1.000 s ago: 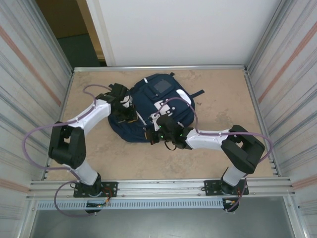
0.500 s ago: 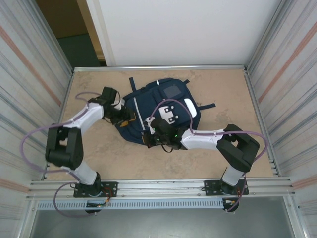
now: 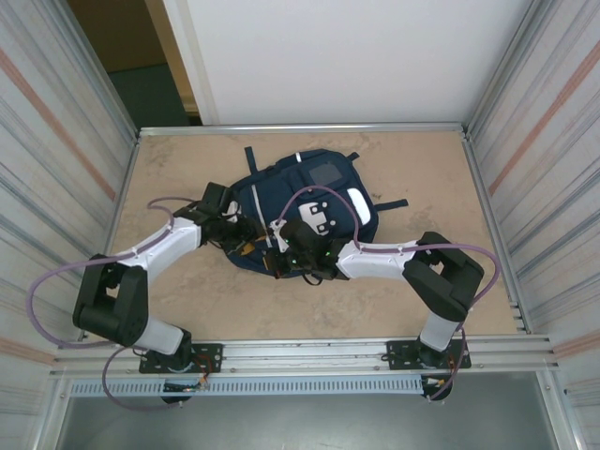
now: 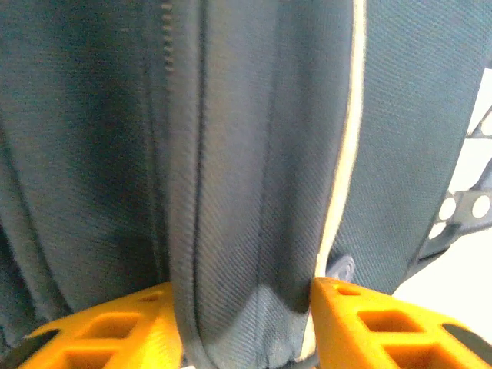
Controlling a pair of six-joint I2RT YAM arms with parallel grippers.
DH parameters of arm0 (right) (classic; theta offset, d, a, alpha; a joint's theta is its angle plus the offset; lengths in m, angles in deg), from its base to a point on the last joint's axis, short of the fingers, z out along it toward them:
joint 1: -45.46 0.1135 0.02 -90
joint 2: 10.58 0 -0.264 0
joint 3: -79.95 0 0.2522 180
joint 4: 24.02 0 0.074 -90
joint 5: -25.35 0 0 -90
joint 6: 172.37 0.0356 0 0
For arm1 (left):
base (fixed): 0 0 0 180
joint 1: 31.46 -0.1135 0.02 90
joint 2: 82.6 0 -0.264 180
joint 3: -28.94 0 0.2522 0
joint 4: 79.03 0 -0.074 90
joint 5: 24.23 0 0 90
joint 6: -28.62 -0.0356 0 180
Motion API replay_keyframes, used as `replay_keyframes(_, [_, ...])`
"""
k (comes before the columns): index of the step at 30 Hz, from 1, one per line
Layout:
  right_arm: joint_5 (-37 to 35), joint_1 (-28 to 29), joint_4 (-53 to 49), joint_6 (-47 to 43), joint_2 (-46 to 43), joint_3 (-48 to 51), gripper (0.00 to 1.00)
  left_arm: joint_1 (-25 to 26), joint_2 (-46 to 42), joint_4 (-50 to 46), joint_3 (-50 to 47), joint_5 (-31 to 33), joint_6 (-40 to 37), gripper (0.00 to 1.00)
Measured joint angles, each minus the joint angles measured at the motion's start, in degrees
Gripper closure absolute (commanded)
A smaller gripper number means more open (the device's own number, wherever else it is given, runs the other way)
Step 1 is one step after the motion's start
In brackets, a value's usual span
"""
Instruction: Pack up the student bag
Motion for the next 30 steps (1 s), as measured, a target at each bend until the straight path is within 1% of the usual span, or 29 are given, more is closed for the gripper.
replay_keyframes(1, [-0.1, 0.0, 0.0, 0.0, 0.0, 0.0, 1.0, 0.0, 0.5, -0.3, 0.2, 0.3, 0.1, 0.89])
replay_keyframes(2, [-0.2, -0.1, 0.1, 0.0, 0.0, 0.2, 1.0, 0.0, 0.9, -0.8, 0.6, 0.5, -0.1, 0.96])
replay_keyframes(3, [-0.2, -0.3, 0.2, 0.0, 0.0, 0.6, 1.0, 0.0, 1.2, -1.3, 1.0, 0.7, -0.5, 1.0])
replay_keyframes(6, [-0.5, -1.1, 0.1, 0.0, -0.9, 1.8, 0.97, -0.3, 1.3, -3.2, 2.8, 1.4, -3.1, 1.0])
replay_keyframes(9, [-1.7, -2.4, 0.7, 0.0, -4.6, 5.7, 0.96, -1.5, 1.7, -6.2, 5.6, 1.2, -6.4, 1.0])
replay_keyframes(12, [-1.5, -5.0, 2.3, -0.2, -8.2, 8.6, 0.95, -3.0, 2.7, -7.7, 7.5, -1.6, -9.5, 1.0])
replay_keyframes(17, [-0.8, -8.3, 3.9, -0.3, -11.9, 11.2, 0.94, -5.2, 4.4, -7.8, 7.8, -5.8, -13.5, 1.0])
replay_keyframes(20, [-4.0, -11.8, -1.0, -0.2, -12.3, 13.1, 0.94, -7.2, 4.5, -8.3, 8.0, -4.6, -15.6, 1.0])
replay_keyframes(21, [-5.1, -13.0, -2.9, -0.2, -12.1, 13.8, 0.93, -7.9, 4.5, -8.3, 8.1, -4.2, -16.2, 0.96])
replay_keyframes(22, [-5.6, -13.6, -4.2, -0.2, -12.0, 14.3, 0.91, -8.3, 4.5, -8.3, 8.2, -4.1, -16.6, 0.87])
replay_keyframes(23, [-5.8, -13.7, -5.0, -0.2, -11.9, 14.5, 0.89, -8.7, 4.5, -8.5, 8.3, -4.0, -17.2, 0.72])
replay_keyframes(24, [-5.8, -13.6, -5.2, -0.2, -11.9, 14.6, 0.87, -8.7, 4.5, -8.5, 8.5, -3.9, -17.3, 0.63])
replay_keyframes(25, [-5.8, -13.4, -5.2, -0.3, -12.0, 14.6, 0.85, -8.8, 4.4, -8.5, 8.7, -3.9, -17.3, 0.58])
replay_keyframes(27, [-5.7, -13.2, -5.4, -0.4, -12.6, 14.7, 0.8, -8.8, 4.3, -8.0, 8.8, -3.8, -17.3, 0.53])
replay_keyframes(28, [-5.8, -13.0, -5.4, -0.4, -13.4, 15.0, 0.76, -8.8, 4.0, -7.9, 8.8, -3.6, -17.6, 0.42])
replay_keyframes(29, [-6.1, -13.0, -5.5, -0.4, -14.5, 15.5, 0.72, -8.8, 3.6, -7.8, 8.8, -3.2, -18.2, 0.03])
replay_keyframes(30, [-6.5, -12.9, -5.6, -0.6, -16.1, 16.2, 0.65, -8.8, 3.0, -7.7, 8.8, -2.6, -18.5, 0.01])
